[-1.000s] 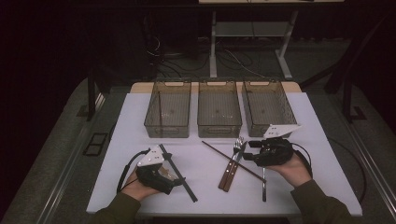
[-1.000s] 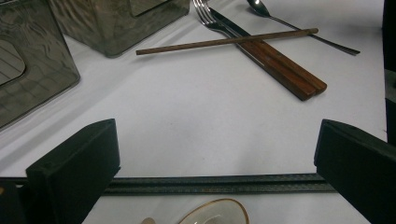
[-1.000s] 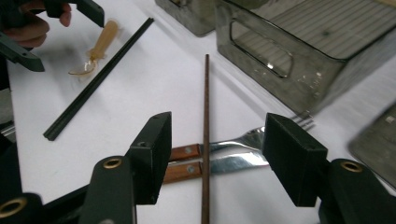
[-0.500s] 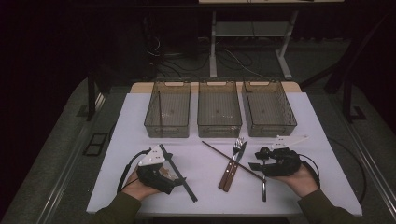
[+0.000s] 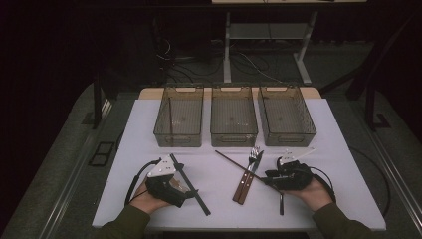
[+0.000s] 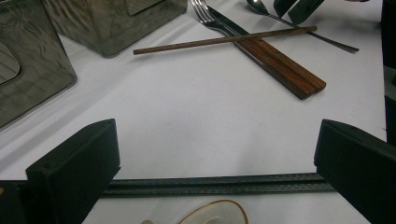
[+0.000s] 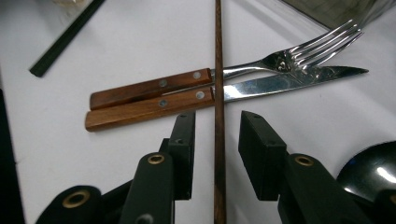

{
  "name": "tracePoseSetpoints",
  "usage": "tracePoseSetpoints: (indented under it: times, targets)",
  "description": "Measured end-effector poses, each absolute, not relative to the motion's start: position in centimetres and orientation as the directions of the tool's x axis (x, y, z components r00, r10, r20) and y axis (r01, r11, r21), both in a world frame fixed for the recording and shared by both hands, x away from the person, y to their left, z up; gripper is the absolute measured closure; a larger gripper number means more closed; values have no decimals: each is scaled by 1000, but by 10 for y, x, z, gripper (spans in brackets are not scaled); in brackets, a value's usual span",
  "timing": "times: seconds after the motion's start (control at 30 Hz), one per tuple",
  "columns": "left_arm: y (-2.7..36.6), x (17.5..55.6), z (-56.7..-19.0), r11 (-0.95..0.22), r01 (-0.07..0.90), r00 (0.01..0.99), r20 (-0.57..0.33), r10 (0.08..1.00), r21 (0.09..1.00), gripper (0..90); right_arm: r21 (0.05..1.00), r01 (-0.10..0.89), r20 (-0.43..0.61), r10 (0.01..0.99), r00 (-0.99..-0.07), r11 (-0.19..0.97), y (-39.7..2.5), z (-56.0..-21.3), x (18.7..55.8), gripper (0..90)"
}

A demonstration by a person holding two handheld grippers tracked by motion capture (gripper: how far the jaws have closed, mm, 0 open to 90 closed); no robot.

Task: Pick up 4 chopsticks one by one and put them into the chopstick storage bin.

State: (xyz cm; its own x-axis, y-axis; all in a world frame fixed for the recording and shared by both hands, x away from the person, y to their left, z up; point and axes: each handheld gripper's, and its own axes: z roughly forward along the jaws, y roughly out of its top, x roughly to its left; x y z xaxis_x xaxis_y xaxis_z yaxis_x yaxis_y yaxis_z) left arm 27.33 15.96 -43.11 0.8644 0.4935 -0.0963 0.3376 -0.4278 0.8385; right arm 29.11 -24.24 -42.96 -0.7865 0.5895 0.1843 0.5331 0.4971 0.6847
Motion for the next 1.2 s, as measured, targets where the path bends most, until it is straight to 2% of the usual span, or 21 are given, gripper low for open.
tracePoseSetpoints:
  times: [0.2, 0.7, 0.83, 1.2]
  targets:
    - [159, 273, -431, -431, 340, 864, -96, 494, 836, 0, 673, 522, 152, 593, -791, 524, -236, -436, 293, 703]
    - [159, 273, -432, -433, 340, 865, -96, 493, 835, 0, 648, 522, 146, 581, -801, 555, -226, -446, 298, 773]
    - [159, 273, -432, -435, 340, 864, -96, 494, 834, 0, 652, 495, 108, 577, -810, 573, -225, -447, 297, 822]
    - [159, 273, -432, -436, 339, 865, -94, 493, 834, 0, 657, 474, 78, 573, -816, 586, -224, -447, 295, 834]
